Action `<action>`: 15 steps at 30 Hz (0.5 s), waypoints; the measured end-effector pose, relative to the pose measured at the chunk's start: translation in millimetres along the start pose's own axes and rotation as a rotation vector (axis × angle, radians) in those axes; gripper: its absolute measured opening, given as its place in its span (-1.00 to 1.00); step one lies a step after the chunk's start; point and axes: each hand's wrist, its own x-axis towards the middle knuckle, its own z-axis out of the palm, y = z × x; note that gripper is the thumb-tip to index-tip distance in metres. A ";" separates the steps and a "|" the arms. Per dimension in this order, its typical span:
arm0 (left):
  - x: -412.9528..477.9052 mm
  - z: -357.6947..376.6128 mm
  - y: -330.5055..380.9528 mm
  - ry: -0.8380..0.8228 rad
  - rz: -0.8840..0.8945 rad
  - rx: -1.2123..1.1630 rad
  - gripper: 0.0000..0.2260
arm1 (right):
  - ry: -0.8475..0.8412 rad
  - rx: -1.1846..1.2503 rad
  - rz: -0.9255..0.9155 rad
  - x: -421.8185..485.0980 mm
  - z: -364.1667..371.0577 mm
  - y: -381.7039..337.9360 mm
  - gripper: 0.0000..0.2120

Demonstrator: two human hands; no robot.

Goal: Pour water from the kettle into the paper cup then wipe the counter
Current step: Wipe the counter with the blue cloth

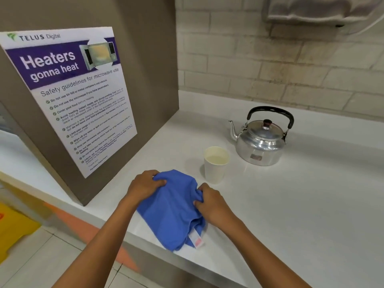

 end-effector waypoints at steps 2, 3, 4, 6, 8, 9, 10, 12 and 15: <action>8.8 -2.9 -2.9 0.030 0.029 -0.020 -0.92 | 0.026 0.030 -0.012 7.6 4.1 -6.6 -0.94; 13.5 -5.4 -3.7 0.046 0.046 -0.032 -0.90 | 0.038 0.043 -0.016 11.9 5.3 -10.9 -0.97; 18.3 -8.7 -4.2 0.059 0.067 -0.047 -0.88 | 0.050 0.056 -0.022 16.7 5.8 -15.9 -0.96; 29.6 -16.9 -4.7 0.072 0.110 -0.093 -0.86 | 0.071 0.083 -0.031 28.2 4.3 -27.6 -0.88; 43.8 -26.8 -4.7 0.081 0.148 -0.130 -0.90 | 0.097 0.107 -0.043 40.8 -0.1 -40.9 -0.81; 51.4 -32.1 -3.8 0.087 0.160 -0.146 -0.93 | 0.108 0.118 -0.049 47.4 -3.2 -47.7 -0.78; 59.0 -37.4 -2.1 0.090 0.170 -0.161 -0.95 | 0.118 0.125 -0.058 53.5 -6.7 -54.4 -0.76; 74.0 -47.0 4.1 0.086 0.194 -0.189 -0.97 | 0.145 0.119 -0.068 64.9 -16.1 -68.7 -0.74; 95.2 -57.8 19.7 0.090 0.248 -0.239 -0.95 | 0.216 0.147 -0.088 81.1 -36.6 -88.1 -0.77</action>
